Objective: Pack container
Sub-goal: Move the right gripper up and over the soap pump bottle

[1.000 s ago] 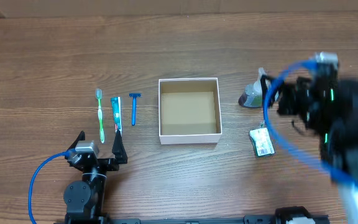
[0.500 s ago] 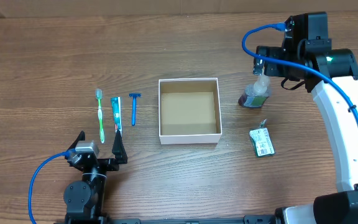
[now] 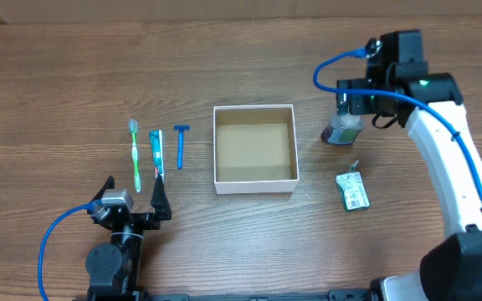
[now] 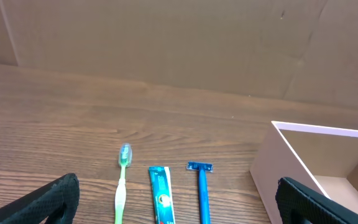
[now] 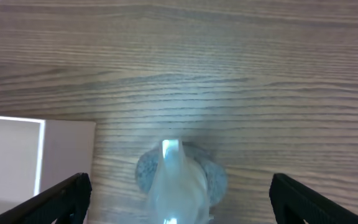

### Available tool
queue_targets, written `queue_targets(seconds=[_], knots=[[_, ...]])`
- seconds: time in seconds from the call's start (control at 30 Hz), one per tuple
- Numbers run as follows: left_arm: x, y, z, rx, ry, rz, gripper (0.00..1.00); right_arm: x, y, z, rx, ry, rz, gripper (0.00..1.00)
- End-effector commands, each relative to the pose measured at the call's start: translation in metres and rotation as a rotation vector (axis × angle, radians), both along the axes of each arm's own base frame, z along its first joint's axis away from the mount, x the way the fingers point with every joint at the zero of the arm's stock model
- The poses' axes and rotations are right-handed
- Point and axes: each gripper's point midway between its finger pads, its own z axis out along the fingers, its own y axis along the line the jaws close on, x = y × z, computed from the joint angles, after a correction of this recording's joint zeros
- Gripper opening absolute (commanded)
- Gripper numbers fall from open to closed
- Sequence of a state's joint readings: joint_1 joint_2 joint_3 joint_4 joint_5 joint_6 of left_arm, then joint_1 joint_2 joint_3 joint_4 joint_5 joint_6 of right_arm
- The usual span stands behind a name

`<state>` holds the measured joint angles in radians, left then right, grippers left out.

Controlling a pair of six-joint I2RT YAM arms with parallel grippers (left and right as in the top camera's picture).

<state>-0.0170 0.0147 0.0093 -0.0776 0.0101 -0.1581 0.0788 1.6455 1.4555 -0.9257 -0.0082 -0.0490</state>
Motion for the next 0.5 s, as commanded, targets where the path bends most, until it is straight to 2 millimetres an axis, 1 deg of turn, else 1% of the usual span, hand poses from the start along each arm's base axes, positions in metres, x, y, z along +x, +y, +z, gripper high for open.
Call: queue_targets(seconds=[0.0,0.13,0.2,0.33,0.4,0.47], knots=[[0.0,0.001,0.0,-0.014,-0.006,0.008,1.0,-0.001,0.003,-0.013,0.013,0.003,0.015,0.94],[0.0,0.001,0.0,-0.014,-0.006,0.008,1.0,0.0,0.003,-0.023,0.016,0.0,0.012,0.94],[0.0,0.001,0.0,-0.014,-0.006,0.008,1.0,0.001,0.003,-0.032,0.019,-0.006,0.013,0.94],[0.0,0.001,0.0,-0.014,-0.006,0.008,1.0,0.003,0.006,-0.043,0.03,-0.02,0.02,0.93],[0.0,0.001,0.0,-0.014,-0.006,0.008,1.0,0.005,0.006,-0.045,0.031,-0.031,0.02,0.88],[0.0,0.001,0.0,-0.014,-0.006,0.008,1.0,0.007,0.006,-0.045,0.032,-0.04,0.02,0.76]])
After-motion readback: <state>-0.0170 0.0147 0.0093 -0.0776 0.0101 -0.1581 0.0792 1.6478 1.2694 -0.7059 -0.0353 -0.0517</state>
